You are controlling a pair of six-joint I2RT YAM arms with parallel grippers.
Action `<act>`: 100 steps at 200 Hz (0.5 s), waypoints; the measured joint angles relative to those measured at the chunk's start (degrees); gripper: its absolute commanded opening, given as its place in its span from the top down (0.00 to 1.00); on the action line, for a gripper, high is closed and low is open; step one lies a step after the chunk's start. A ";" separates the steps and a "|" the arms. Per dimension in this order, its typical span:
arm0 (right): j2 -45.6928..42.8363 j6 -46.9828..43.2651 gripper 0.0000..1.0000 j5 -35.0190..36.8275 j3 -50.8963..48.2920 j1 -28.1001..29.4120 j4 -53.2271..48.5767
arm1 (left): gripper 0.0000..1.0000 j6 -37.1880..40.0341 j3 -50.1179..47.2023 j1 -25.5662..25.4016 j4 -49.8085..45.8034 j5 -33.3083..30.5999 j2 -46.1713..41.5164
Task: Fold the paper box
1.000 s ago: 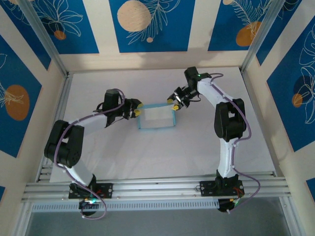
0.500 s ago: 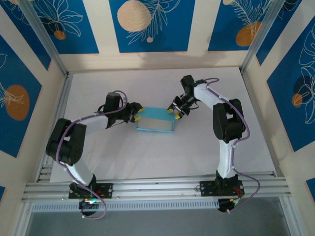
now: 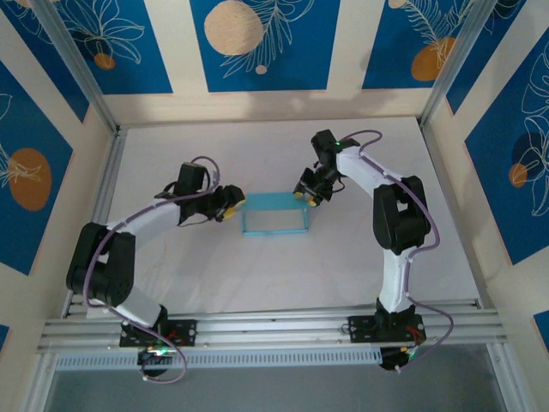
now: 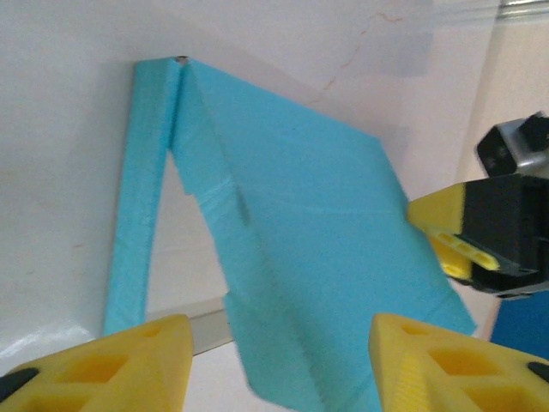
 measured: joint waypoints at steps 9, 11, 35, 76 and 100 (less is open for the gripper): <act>-0.20 -0.15 0.64 0.74 0.00 0.28 -0.09 | 0.48 1.62 0.00 0.00 -1.60 -1.05 -0.59; -0.26 -0.17 0.64 1.01 0.00 0.37 -0.11 | 0.48 1.81 0.00 0.00 -1.88 -1.25 -0.74; -0.66 -0.70 0.65 3.89 0.00 1.53 -0.39 | 0.50 5.49 0.13 0.00 -5.46 -4.15 -2.89; -0.76 -1.68 0.70 8.35 0.00 3.43 -0.87 | 0.50 8.61 0.74 -0.37 -7.52 -6.32 -3.72; -0.76 -2.25 0.71 10.56 0.00 4.37 -1.01 | 0.50 9.70 0.74 -1.25 -8.44 -7.45 -3.72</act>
